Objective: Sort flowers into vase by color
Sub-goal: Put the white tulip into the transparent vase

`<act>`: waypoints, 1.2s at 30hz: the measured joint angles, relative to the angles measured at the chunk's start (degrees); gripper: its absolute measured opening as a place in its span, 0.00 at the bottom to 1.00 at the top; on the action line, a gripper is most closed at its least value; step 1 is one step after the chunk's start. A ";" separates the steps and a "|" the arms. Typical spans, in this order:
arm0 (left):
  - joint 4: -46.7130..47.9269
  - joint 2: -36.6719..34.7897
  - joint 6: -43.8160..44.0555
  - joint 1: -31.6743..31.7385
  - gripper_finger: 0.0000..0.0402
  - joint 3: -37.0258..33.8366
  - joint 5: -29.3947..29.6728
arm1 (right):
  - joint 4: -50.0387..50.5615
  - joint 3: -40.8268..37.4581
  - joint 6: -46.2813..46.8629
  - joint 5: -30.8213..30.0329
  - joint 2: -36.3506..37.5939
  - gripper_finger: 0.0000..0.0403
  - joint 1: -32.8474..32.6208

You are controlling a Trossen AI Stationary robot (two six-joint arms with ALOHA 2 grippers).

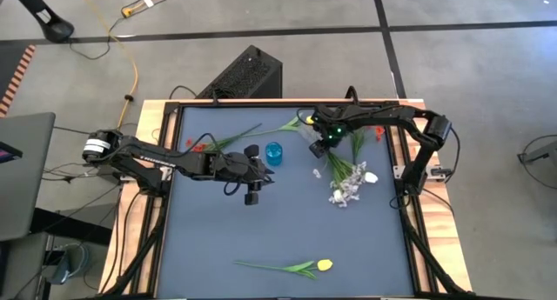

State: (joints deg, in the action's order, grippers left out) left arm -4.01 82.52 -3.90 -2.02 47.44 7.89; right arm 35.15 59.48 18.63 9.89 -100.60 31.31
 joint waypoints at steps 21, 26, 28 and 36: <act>0.55 0.00 -0.37 0.00 0.31 -0.02 -0.02 | 35.80 22.08 -3.93 -3.50 6.58 0.44 -5.84; 0.44 0.00 -0.55 -0.69 0.31 -0.02 0.01 | 36.64 27.97 -13.16 -5.54 6.58 0.44 -8.76; 0.46 0.00 -0.57 -1.23 0.31 -0.02 0.01 | 36.58 29.55 -18.03 -7.48 6.60 0.44 -10.17; 1.68 0.00 -0.59 -3.01 0.31 -0.02 2.24 | 36.86 30.95 -40.99 -21.24 6.60 0.44 -16.19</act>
State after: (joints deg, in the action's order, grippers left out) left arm -2.33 82.52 -4.49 -5.03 47.42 10.13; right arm 72.01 90.43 -22.35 -11.35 -94.00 15.12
